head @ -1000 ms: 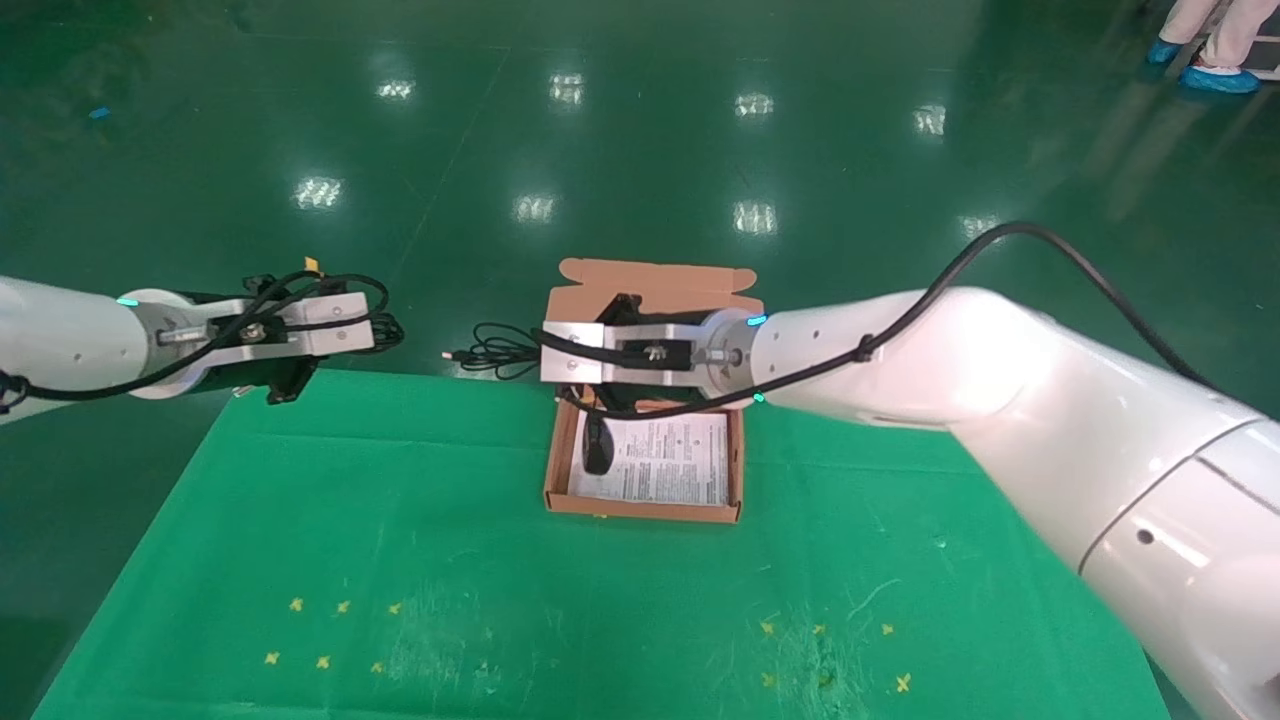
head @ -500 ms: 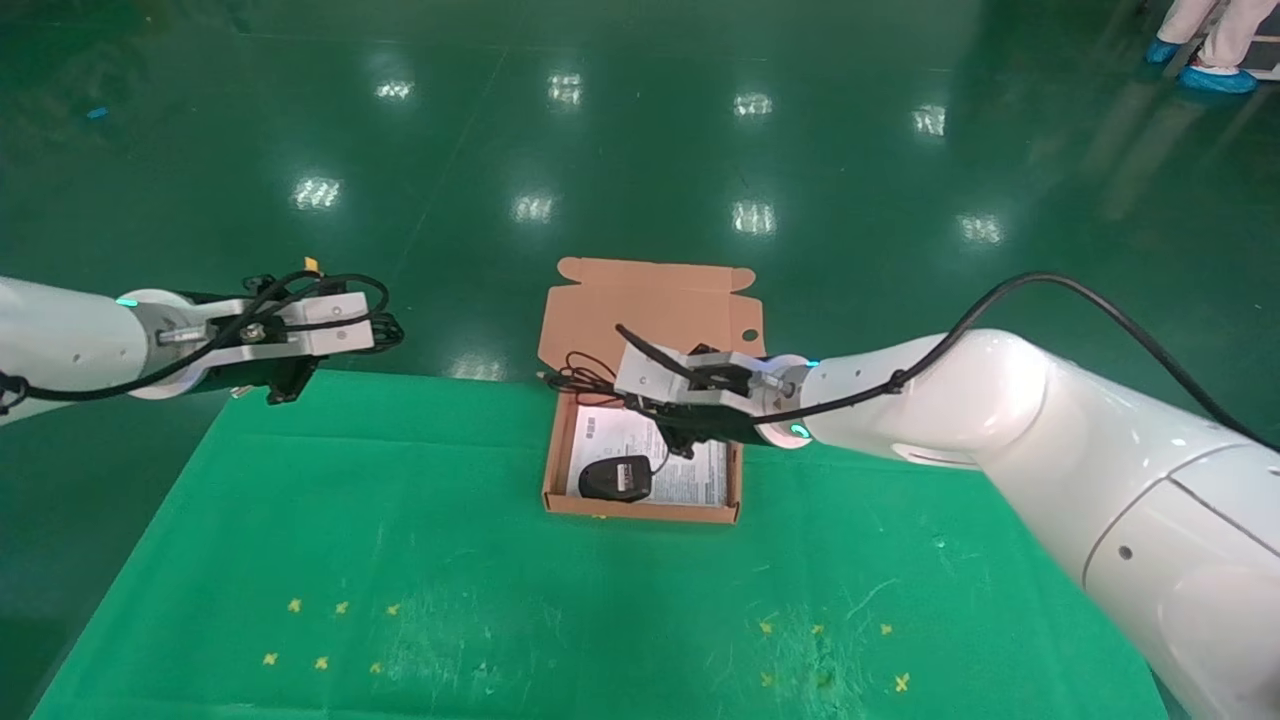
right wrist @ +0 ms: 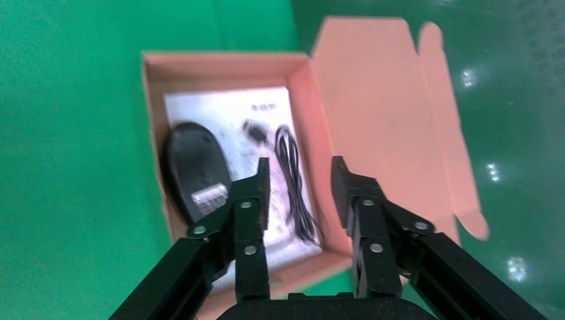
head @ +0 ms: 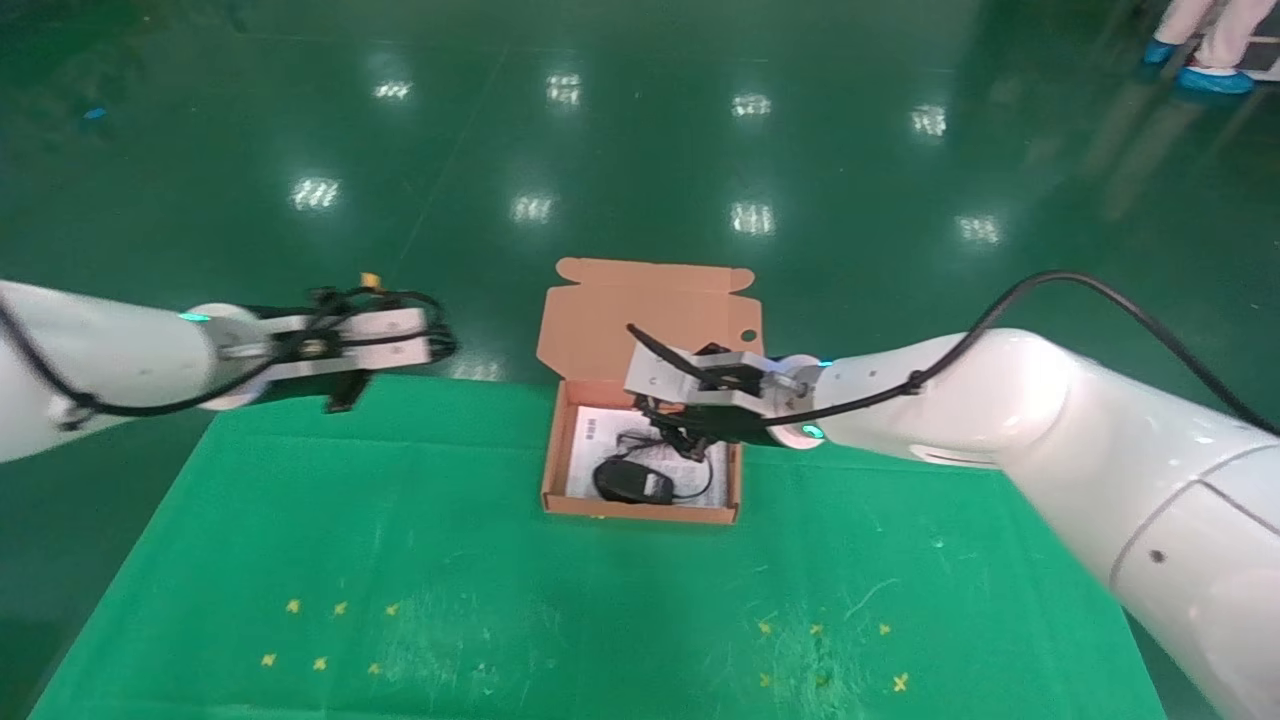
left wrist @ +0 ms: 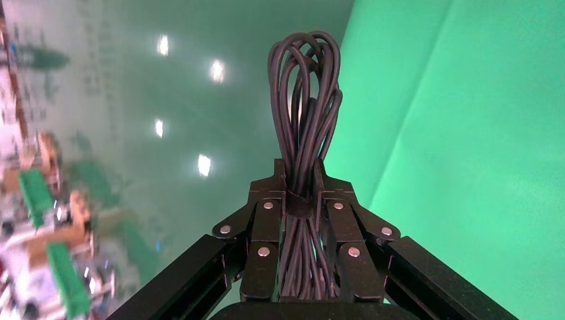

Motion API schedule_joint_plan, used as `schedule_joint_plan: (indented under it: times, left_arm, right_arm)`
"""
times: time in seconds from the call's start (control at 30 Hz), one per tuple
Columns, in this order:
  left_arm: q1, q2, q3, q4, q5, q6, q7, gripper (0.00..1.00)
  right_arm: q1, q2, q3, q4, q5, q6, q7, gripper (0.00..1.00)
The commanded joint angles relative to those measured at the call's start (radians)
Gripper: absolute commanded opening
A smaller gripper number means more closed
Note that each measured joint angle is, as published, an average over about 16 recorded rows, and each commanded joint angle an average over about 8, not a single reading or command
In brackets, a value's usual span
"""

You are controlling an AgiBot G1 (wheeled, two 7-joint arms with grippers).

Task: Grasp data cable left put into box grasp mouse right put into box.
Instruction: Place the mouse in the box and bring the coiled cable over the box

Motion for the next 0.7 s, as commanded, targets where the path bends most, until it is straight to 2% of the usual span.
schedule_joint_plan:
  times: [0.03,0.17,0.3,0.5,0.7]
  left_arm:
    - [0.006,0.013,0.003,0.001,-0.007,-0.009,0.005,0.0]
    - [0.023,0.062,0.01,0.038,-0.039,-0.061,0.039,0.0]
    - [0.046,0.12,0.016,0.097,-0.081,-0.138,0.092,0.0]
    - [0.072,0.256,0.036,0.271,-0.139,-0.311,0.215,0.0]
    - [0.077,0.361,0.1,0.424,-0.269,-0.46,0.363,0.0]
  right_arm:
    - [-0.001,0.005,-0.004,0.012,0.0,0.0,0.006,1.0]
    - [0.015,0.045,-0.007,0.042,-0.005,-0.013,0.012,1.0]
    - [0.039,0.126,-0.009,0.101,-0.017,-0.022,0.022,1.0]
    - [0.08,0.318,-0.022,0.275,-0.065,-0.021,0.082,1.0]
    - [0.112,0.505,-0.048,0.492,-0.149,-0.005,0.211,1.0]
